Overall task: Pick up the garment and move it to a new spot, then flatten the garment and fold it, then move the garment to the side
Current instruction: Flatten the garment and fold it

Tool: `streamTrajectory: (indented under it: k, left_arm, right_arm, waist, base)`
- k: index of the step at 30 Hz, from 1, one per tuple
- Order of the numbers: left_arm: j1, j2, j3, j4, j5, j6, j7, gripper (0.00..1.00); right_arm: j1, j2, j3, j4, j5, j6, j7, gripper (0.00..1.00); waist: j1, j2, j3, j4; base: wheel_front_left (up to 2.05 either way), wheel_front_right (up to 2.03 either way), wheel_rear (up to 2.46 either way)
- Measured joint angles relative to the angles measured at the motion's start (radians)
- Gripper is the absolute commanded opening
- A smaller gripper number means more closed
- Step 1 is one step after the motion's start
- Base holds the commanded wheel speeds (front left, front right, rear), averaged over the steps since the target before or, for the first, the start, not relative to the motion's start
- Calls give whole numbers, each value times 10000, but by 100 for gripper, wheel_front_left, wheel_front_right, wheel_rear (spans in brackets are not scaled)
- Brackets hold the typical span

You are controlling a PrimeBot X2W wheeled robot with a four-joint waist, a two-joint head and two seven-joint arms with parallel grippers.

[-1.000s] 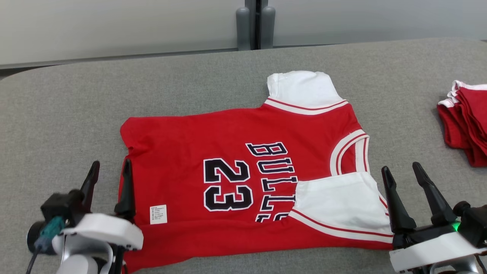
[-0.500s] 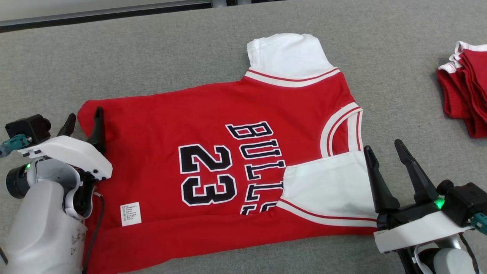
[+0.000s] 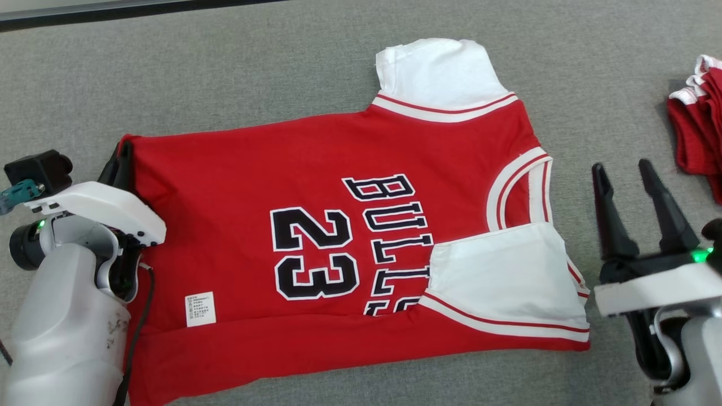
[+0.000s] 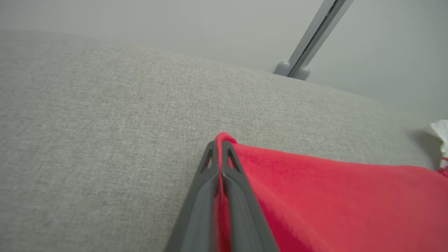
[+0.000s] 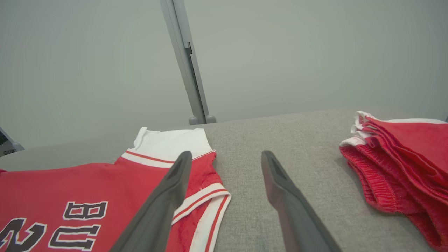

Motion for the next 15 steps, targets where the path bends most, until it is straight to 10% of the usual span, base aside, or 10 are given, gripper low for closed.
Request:
streamTrajectory:
  k: [15]
  left_arm:
    - [-1242,-1323,-1342,-339,316,-201,-961,0]
  right_arm:
    - [-5821,-1616,999,3655,1074,0,1235,100]
  waist:
    - [0,0,1153,1649]
  base:
    - [0,0,0]
